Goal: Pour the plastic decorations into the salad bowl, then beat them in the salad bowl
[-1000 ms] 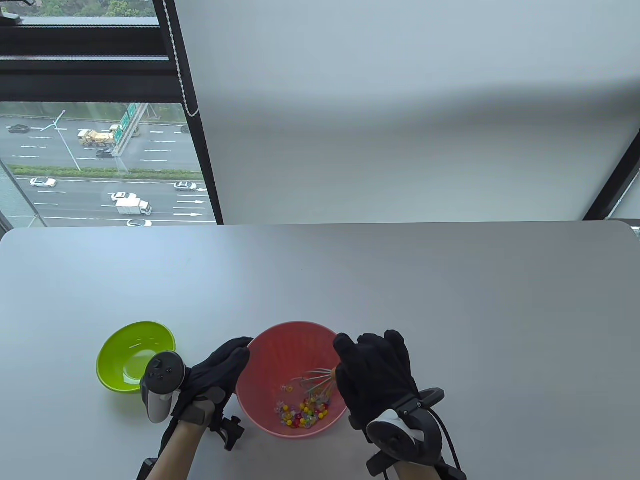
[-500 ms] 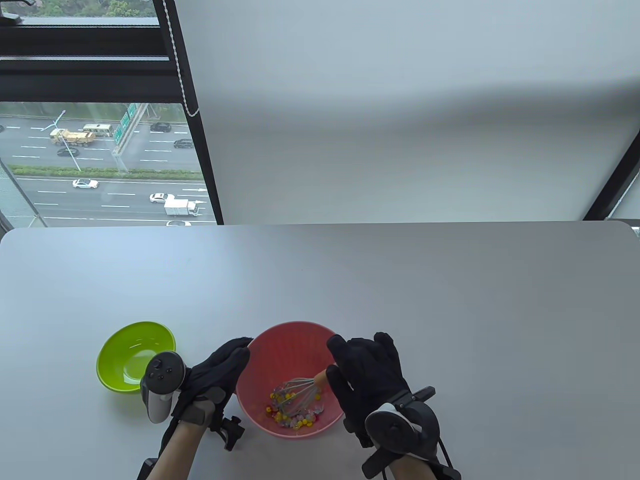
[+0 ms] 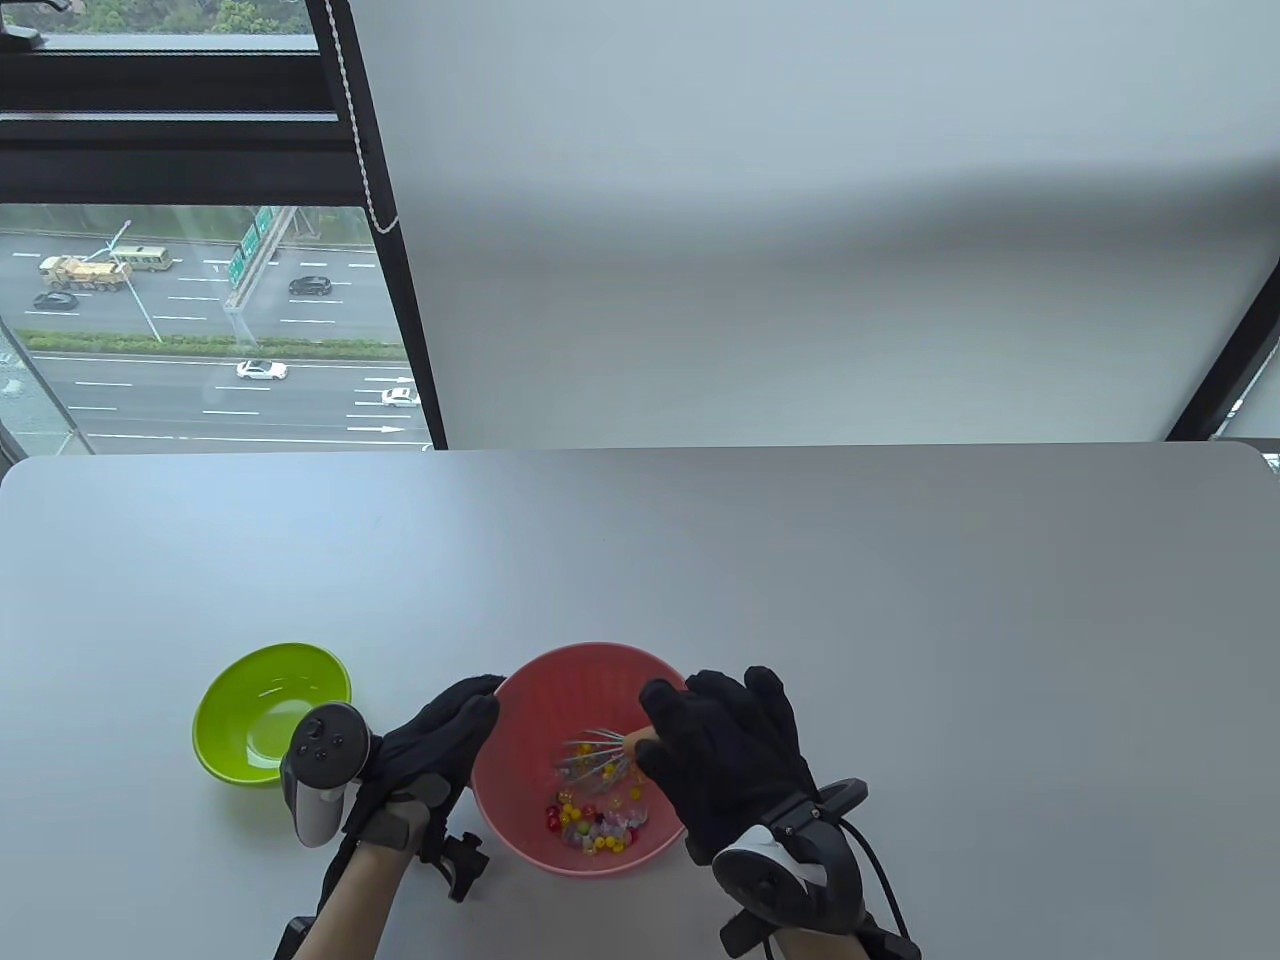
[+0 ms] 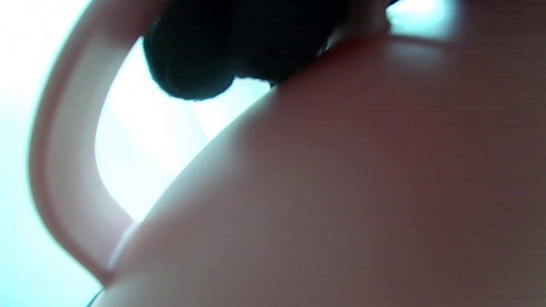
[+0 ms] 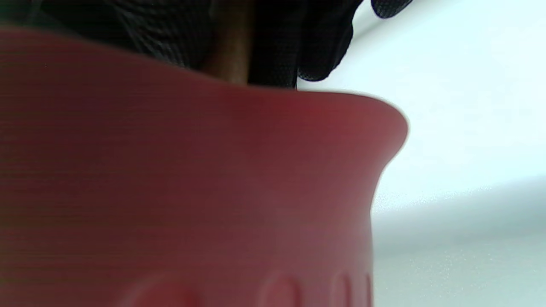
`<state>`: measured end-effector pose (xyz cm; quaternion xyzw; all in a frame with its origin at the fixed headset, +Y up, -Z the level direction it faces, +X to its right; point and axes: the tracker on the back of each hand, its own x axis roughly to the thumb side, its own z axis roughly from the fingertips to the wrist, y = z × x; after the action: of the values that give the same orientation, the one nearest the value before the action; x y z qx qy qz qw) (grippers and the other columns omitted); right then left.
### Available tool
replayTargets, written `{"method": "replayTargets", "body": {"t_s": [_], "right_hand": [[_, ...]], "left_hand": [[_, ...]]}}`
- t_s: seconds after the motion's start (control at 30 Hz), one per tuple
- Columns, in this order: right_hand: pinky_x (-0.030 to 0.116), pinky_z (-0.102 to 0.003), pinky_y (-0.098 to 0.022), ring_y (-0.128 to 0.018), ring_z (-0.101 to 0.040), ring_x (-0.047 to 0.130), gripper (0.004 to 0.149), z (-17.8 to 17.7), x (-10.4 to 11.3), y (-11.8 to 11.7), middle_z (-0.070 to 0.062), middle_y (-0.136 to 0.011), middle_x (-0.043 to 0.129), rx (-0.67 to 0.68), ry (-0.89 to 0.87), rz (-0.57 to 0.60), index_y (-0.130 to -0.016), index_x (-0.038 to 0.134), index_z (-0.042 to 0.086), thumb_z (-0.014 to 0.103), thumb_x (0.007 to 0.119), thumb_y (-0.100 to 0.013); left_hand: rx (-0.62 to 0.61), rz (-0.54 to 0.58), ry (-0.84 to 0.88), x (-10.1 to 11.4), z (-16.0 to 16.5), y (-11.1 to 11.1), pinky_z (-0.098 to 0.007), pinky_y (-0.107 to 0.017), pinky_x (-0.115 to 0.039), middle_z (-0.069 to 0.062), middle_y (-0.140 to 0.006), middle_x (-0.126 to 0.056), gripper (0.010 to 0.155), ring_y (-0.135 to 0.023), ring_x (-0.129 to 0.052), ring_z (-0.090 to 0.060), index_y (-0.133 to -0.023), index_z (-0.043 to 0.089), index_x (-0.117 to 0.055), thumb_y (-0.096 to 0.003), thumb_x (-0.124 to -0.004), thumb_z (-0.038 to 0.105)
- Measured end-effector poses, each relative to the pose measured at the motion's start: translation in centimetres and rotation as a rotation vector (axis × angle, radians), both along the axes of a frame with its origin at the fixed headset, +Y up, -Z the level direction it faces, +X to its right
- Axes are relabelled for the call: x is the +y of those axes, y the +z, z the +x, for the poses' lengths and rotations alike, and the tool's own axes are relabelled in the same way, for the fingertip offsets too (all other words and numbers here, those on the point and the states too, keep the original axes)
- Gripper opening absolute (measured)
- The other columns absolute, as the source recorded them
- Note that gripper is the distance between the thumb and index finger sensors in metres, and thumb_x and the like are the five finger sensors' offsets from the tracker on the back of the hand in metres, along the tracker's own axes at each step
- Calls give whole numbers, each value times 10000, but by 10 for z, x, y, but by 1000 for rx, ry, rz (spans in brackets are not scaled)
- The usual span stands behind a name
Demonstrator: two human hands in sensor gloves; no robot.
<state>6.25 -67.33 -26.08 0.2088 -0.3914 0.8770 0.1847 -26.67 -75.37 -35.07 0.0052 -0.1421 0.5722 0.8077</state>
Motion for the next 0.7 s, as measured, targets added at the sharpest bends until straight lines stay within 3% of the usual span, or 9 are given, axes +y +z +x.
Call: {"method": "replayTargets", "body": {"t_s": [0.2, 0.5, 0.7], "right_hand": [[477, -500, -791, -913, -182, 816, 712, 4, 0, 2, 118, -885, 902, -23, -70, 44, -1086, 524, 286, 547, 854, -512], [392, -511, -803, -989, -226, 632, 663, 5, 1, 2, 96, -950, 791, -18, -53, 35, -1135, 325, 341, 515, 677, -601], [352, -513, -807, -994, -243, 594, 668, 7, 2, 0, 100, -947, 764, 2, -75, -9, -1146, 251, 311, 514, 598, -613]], "left_hand": [[-1, 0, 0, 0, 0, 0, -578, -719, -579, 26, -420, -929, 639, -519, -938, -283, -959, 143, -788, -566, -656, 629], [-2, 0, 1, -1, 0, -1, -579, -719, -579, 26, -420, -929, 638, -520, -937, -284, -958, 144, -789, -566, -655, 629], [-2, 0, 2, -1, 0, -1, -579, -719, -579, 25, -420, -929, 636, -519, -937, -283, -957, 147, -790, -566, -655, 629]]}}
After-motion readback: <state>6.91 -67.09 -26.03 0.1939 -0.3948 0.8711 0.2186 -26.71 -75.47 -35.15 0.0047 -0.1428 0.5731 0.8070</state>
